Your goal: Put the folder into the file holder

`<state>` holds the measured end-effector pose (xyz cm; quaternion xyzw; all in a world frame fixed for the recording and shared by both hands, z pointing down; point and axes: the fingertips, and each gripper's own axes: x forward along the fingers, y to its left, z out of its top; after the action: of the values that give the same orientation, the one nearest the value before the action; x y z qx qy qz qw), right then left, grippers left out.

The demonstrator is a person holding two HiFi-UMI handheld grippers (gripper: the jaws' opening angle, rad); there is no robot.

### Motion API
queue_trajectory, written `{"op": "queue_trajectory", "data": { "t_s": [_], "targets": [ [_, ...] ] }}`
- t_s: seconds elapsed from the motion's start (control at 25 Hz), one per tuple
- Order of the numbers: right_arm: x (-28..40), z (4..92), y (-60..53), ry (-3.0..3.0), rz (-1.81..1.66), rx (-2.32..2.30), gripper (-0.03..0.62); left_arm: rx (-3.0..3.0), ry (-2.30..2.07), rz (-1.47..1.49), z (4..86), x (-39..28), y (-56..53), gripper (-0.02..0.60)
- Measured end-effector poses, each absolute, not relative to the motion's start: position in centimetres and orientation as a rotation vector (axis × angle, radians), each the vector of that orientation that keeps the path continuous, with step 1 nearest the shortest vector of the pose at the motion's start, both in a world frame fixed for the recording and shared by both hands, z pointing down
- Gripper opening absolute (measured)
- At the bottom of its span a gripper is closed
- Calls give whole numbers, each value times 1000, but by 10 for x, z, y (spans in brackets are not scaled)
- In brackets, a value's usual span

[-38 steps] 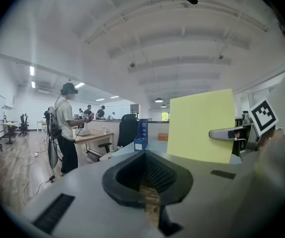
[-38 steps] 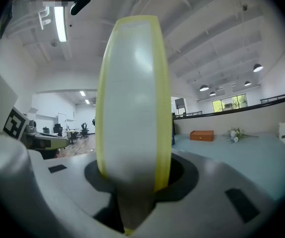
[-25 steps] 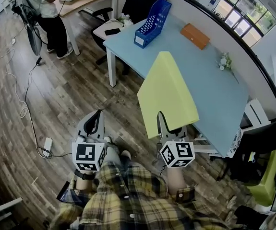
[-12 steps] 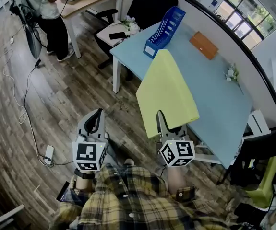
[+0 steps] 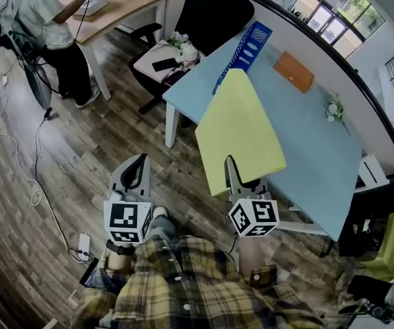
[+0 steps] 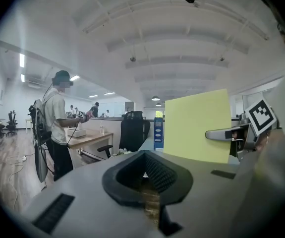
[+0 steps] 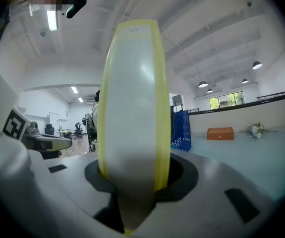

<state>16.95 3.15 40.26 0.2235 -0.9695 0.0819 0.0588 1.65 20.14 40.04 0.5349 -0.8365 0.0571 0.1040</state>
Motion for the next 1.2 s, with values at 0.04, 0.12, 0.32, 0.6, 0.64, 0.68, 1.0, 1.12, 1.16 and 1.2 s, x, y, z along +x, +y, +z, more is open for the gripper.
{"op": "queue_trajectory", "data": {
  "t_s": [0.04, 0.12, 0.32, 0.6, 0.64, 0.68, 1.0, 1.12, 1.16, 1.2],
  "targets": [
    [165, 404, 32, -2933, 251, 692, 160, 1589, -2458, 173, 401, 10, 201, -9],
    [158, 406, 32, -2926, 256, 724, 160, 1614, -2443, 181, 404, 1, 199, -9],
    [145, 410, 36, -2898, 257, 786, 160, 1638, -2418, 182, 410, -22, 203, -9],
    [138, 418, 40, -2845, 280, 827, 160, 1642, -2372, 181, 425, -35, 210, -9],
    [137, 418, 39, -2843, 281, 833, 160, 1639, -2368, 179, 428, -37, 210, -9],
    [137, 419, 38, -2843, 281, 837, 160, 1638, -2362, 175, 430, -38, 209, -8],
    [119, 424, 7, -2840, 305, 879, 160, 1643, -2346, 185, 439, -63, 183, -9],
    [105, 421, -16, -2848, 340, 920, 160, 1663, -2329, 199, 440, -80, 163, -9],
    [101, 420, -24, -2849, 349, 941, 160, 1666, -2319, 207, 441, -87, 156, -8],
    [97, 419, -32, -2848, 355, 961, 160, 1672, -2311, 211, 442, -94, 148, -8]
  ]
}}
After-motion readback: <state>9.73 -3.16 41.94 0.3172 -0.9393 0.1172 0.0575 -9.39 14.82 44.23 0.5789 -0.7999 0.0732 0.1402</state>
